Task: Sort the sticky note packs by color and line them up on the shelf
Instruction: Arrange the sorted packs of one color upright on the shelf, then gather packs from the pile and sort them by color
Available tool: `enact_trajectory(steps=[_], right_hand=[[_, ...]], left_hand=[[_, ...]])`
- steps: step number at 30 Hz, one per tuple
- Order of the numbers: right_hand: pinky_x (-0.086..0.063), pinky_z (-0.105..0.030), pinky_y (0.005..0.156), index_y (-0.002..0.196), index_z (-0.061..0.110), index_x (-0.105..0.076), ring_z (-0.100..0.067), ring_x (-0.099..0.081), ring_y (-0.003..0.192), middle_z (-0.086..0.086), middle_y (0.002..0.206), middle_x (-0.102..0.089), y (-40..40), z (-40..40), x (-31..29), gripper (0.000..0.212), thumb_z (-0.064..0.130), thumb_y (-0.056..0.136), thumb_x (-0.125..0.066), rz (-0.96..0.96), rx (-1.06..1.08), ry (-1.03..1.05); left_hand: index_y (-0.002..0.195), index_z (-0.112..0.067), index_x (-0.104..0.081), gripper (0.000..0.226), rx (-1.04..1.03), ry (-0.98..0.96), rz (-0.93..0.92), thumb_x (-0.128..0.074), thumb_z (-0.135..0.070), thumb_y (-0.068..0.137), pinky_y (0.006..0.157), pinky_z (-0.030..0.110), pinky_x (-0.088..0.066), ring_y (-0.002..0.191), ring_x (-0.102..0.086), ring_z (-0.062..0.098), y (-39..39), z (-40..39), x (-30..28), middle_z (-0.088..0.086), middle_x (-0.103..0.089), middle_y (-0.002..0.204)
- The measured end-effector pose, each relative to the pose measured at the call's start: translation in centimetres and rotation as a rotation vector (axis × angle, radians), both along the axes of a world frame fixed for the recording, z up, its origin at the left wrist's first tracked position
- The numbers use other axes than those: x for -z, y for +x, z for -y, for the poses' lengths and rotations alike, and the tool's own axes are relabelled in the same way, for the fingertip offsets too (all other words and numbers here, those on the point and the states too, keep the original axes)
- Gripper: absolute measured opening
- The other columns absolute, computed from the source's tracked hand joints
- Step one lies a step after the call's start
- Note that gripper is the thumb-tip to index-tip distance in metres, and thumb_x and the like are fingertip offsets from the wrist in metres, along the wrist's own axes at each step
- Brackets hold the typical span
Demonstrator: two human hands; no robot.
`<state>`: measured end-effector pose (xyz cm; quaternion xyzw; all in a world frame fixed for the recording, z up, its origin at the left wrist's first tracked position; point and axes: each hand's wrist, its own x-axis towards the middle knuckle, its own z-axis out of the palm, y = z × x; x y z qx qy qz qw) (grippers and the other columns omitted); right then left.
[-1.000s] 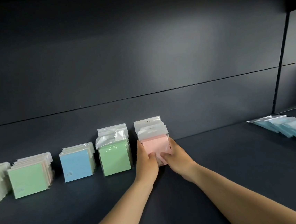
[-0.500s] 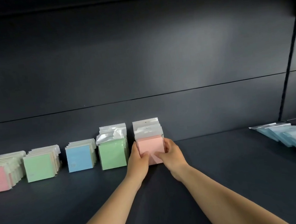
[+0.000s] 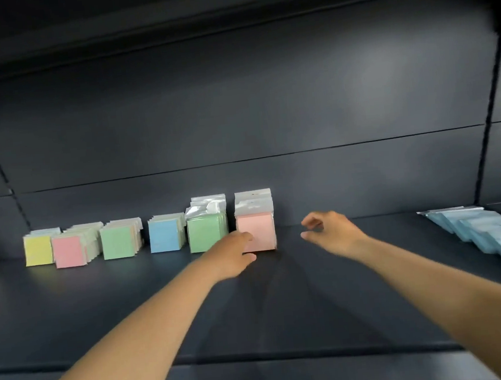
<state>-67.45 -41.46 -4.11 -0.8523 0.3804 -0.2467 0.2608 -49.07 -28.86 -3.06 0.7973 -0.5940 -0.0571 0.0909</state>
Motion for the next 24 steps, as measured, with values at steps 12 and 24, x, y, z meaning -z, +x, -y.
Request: enact_trajectory(steps=[12, 24], right_hand=[[-0.034, -0.028, 0.1, 0.135, 0.022, -0.043, -0.019, -0.042, 0.128, 0.0, 0.141, -0.044, -17.0, -8.8, -4.4, 0.054, 0.046, 0.089, -0.057, -0.665, -0.012, -0.244], [-0.035, -0.028, 0.098, 0.134, 0.019, -0.045, -0.021, -0.042, 0.126, -0.002, 0.14, -0.044, -28.9, -14.0, -5.2, 0.05, 0.04, 0.091, -0.056, -0.65, 0.083, -0.194]], left_hand=[[0.139, -0.015, -0.04, 0.047, 0.13, 0.163, 0.292, -0.045, -0.034, 0.096, 0.096, 0.031, -0.042, 0.12, -0.048, 0.024, -11.3, -7.3, -3.9, 0.005, -0.047, 0.133], [0.136, -0.014, -0.042, 0.047, 0.252, 0.169, 0.398, -0.045, -0.037, 0.096, 0.097, 0.04, -0.044, 0.117, -0.049, 0.025, -22.5, -9.9, -4.8, 0.006, -0.048, 0.131]])
